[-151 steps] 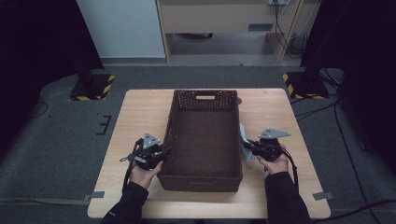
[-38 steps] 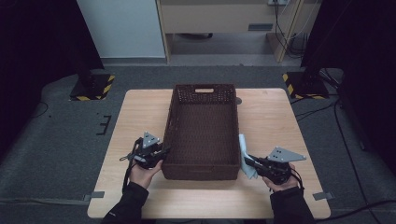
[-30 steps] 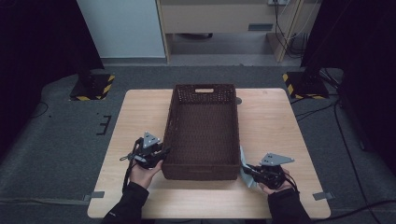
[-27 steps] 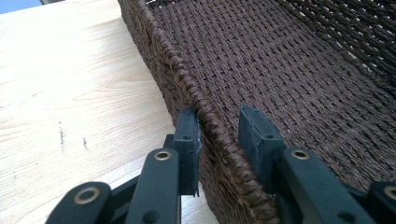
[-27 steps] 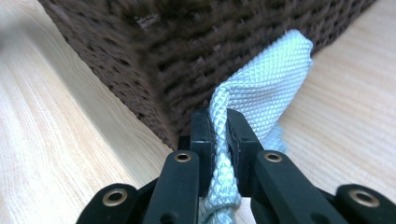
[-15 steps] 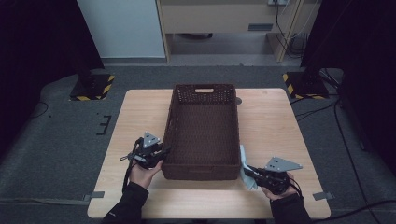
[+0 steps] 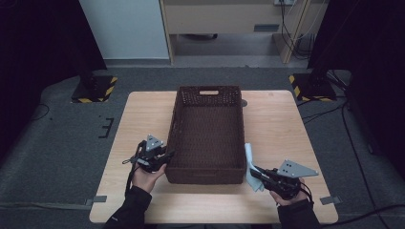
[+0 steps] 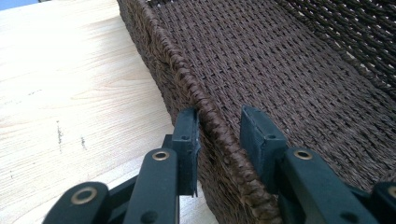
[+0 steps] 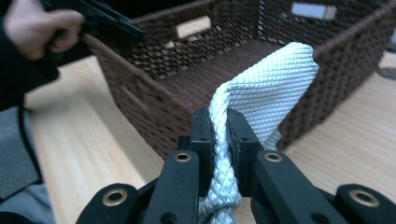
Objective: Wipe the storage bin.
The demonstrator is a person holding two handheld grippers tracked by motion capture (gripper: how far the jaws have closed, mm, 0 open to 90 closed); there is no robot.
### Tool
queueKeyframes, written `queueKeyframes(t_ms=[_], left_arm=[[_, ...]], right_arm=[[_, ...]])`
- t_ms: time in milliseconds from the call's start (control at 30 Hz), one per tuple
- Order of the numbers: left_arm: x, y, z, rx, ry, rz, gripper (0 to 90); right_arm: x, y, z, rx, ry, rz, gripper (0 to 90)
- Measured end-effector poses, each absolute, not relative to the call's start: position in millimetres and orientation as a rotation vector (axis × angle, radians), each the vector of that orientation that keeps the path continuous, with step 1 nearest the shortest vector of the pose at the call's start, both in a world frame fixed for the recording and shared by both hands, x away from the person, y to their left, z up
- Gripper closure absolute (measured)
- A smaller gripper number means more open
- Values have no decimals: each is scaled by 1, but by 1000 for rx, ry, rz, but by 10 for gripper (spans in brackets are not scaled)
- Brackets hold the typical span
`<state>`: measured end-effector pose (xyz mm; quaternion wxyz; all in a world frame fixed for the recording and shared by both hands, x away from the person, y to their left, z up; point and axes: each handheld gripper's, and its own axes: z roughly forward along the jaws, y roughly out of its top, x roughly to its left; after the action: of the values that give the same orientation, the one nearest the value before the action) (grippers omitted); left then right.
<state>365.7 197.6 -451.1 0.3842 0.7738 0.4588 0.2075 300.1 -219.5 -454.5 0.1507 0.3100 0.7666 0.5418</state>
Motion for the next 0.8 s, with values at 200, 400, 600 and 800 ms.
queueKeyframes(t_ms=[200, 400, 600, 800], left_arm=[[366, 197, -451, 1978, 1167, 533, 670], [366, 197, -451, 1978, 1168, 532, 669], [366, 198, -451, 1976, 1168, 527, 665], [366, 198, -451, 1975, 1169, 527, 665]], right_arm=[[300, -211, -475, 956, 2344, 1410, 835], [307, -205, -498, 1026, 2471, 1246, 835], [296, -216, -465, 945, 2273, 1501, 834], [289, -214, -461, 919, 2263, 1536, 835]])
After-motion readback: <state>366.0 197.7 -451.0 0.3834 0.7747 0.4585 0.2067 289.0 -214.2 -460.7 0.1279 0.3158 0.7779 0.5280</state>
